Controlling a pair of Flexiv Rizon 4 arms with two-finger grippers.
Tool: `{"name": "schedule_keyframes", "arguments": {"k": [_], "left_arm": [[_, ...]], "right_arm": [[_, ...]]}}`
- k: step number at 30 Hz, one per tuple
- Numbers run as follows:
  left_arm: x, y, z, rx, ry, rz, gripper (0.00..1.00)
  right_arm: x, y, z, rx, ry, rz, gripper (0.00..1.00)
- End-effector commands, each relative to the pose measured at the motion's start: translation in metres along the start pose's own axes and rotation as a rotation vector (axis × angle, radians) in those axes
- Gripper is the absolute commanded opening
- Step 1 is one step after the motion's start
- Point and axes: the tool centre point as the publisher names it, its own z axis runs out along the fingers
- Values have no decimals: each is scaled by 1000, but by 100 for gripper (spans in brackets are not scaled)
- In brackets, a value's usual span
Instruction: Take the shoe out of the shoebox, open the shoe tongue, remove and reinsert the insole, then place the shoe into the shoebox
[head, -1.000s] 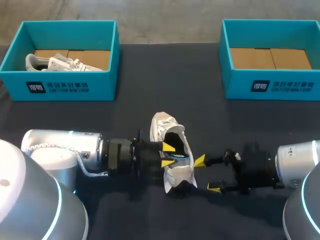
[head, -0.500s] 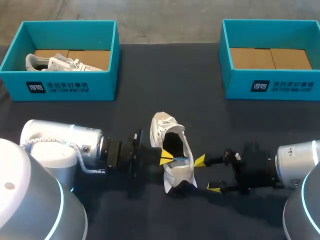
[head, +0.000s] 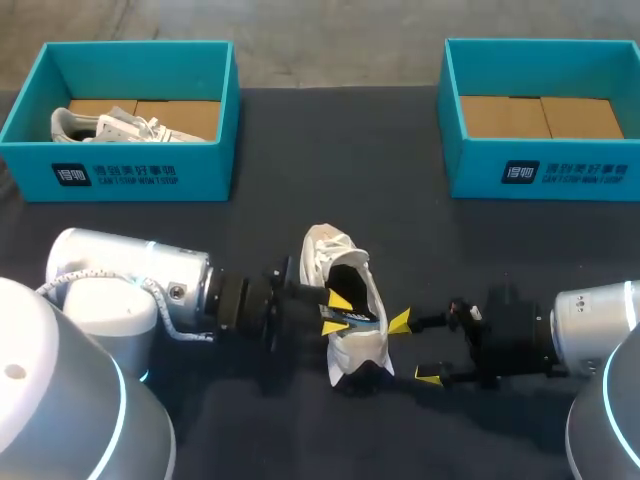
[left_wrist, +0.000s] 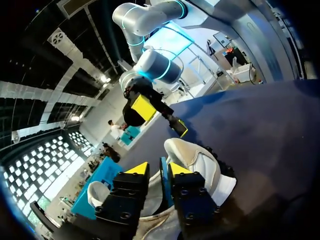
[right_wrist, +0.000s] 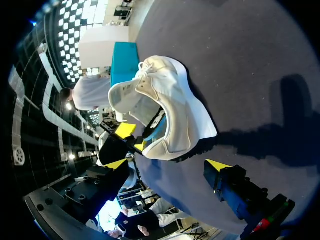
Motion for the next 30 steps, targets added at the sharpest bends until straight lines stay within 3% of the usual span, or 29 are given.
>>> {"name": "schedule_keyframes", "arguments": {"k": [1, 6, 11, 17, 24, 29, 30], "left_arm": [[-1, -11, -11, -2, 17, 5, 62], [-3, -17, -16, 0, 53, 4, 53], [-9, -16, -20, -9, 90, 23, 49], [-27, -15, -26, -38, 199, 73, 45], [-40, -12, -24, -105, 389, 149, 40], [-35, -9, -26, -134, 526, 170, 25], [-34, -10, -26, -139, 551, 172, 17]], "right_arm": [[2, -1, 1, -2, -9, 1, 100], [2, -1, 1, -2, -9, 1, 100], [2, -1, 1, -2, -9, 1, 100], [3, 0, 0, -2, -8, -2, 100], [-1, 9, -22, -30, -29, -16, 100], [-5, 13, -42, -42, -61, -24, 100], [-5, 13, -46, -43, -63, -26, 100]]}}
